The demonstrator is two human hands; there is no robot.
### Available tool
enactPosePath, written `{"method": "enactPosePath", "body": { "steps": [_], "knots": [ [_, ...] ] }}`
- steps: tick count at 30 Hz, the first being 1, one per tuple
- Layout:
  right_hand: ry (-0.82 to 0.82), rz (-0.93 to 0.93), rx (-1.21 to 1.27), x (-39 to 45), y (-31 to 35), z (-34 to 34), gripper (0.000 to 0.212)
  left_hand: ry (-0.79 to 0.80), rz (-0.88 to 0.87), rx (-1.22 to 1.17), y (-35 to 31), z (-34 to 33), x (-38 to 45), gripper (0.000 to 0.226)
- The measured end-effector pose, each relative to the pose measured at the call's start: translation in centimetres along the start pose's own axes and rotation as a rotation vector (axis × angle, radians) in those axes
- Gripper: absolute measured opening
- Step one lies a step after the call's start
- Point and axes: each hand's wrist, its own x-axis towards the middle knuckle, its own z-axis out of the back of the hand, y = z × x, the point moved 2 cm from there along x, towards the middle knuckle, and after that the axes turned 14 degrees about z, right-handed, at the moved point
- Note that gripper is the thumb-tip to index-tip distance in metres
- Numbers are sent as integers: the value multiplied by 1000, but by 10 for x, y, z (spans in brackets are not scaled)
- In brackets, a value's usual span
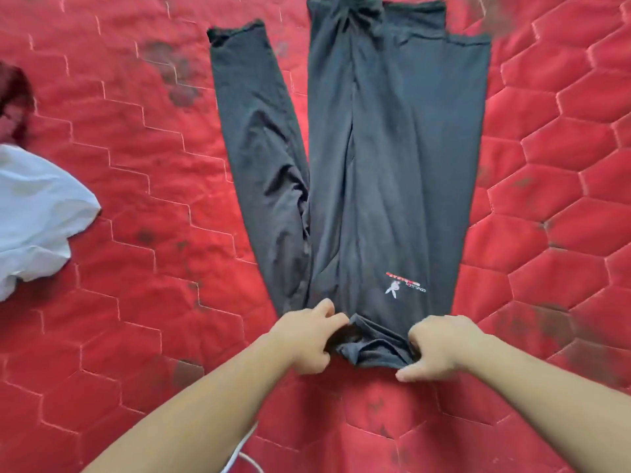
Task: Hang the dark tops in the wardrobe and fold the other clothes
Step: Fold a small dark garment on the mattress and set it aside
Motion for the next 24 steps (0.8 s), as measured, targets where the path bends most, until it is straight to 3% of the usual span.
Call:
{"method": "enactPosePath", "body": {
  "steps": [2, 4, 6, 8, 10, 13, 16, 19, 22, 24],
  "knots": [
    [-155, -47, 126, 10, 6, 25, 60, 131, 46, -59, 3, 7, 4, 54],
    [-409, -52, 209, 20, 14, 44, 41, 269, 144, -272, 3, 17, 7, 50],
    [-490, -25, 246, 27, 22, 50, 27, 245, 199, -500, 1, 28, 15, 27],
    [-364, 53, 249, 32, 29, 41, 30, 17, 291, -706, 8, 41, 25, 12],
    [-185, 130, 138, 36, 37, 27, 31, -296, 456, -890, 24, 52, 33, 11],
    [-88, 177, 10, 44, 48, 24, 24, -608, 716, -1006, 57, 64, 46, 32],
    [-100, 156, 122, 60, 52, 50, 12, -681, 900, -1166, 84, 74, 57, 56],
    [-15, 243, 360, 79, 52, 87, 11, -727, 907, -1277, 99, 87, 68, 62],
    [179, 326, 296, 96, 56, 120, 22, -744, 895, -1357, 114, 101, 80, 63],
    [57, 324, 231, 109, 58, 145, 19, -688, 868, -1417, 124, 109, 88, 56]
  ]
}}
